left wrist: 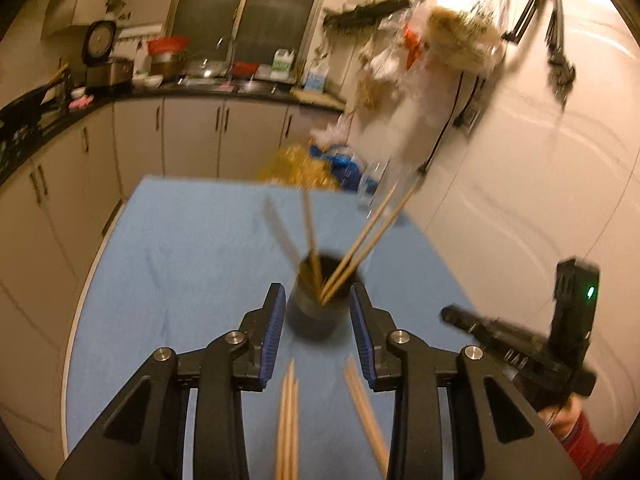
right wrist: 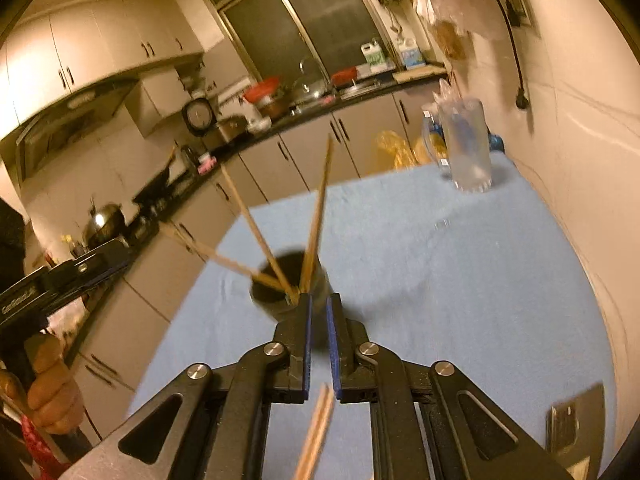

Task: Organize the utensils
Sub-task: 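Move both open tools down to the loose chopsticks on the towel, then close the left tool on a chopstick while the right tool grasps another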

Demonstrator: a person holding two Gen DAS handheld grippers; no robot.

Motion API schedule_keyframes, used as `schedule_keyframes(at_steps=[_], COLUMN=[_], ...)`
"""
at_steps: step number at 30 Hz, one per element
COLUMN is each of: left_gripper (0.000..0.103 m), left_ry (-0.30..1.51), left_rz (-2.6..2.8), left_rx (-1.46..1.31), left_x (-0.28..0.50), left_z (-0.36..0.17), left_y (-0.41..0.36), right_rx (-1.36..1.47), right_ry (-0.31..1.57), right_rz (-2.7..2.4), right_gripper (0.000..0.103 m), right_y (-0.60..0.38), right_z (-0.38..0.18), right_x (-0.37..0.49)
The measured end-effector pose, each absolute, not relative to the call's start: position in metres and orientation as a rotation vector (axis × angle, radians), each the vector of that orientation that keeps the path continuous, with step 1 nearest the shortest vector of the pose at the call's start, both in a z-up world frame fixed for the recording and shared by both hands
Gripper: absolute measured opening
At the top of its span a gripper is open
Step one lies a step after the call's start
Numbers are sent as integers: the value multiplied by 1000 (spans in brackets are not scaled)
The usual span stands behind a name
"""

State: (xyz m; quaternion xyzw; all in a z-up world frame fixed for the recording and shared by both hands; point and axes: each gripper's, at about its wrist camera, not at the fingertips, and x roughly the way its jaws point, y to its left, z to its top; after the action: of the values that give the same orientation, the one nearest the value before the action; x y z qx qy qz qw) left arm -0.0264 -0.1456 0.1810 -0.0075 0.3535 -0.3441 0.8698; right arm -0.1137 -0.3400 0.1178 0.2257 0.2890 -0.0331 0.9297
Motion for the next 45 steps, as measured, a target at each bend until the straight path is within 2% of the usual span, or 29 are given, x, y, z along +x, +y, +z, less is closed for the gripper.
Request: schedule_keyframes(at_steps=[3,5,9,12,15,18,23,45], left_gripper=[32,32,31,31,30,21,15,14], left_ry=[838,925,1090,1133,1139,1149,1156,1176], left_rz=[-716,-707,-726,-739,-750,-736,-689,-708], left_rx=[-12,-28,-66,-27,28,81,167,97], left_x=[-31,-31,-27,-31,-35,-34,-31,-7], left_z=[144,114,69,53,44,38,27,28], left_y=[-129,-118,-115,-124,-134,-148,-161,-143], right_rx=[476,507,514,538,532,524,531,533], right_ry=[643,680,741,765,760,765,766,786], right_rz=[-68,-38,-39,-34,-32,-31,-32,-43], right_gripper=[11,18,20,20,20,20,20,20], right_y=[-339,-339,-331,-328,-326,-324,-325,-325], right_z=[97,83,60,48,48,47,46,44], right_x=[-127,-132,-137,-138,-139,-138,-138,-132])
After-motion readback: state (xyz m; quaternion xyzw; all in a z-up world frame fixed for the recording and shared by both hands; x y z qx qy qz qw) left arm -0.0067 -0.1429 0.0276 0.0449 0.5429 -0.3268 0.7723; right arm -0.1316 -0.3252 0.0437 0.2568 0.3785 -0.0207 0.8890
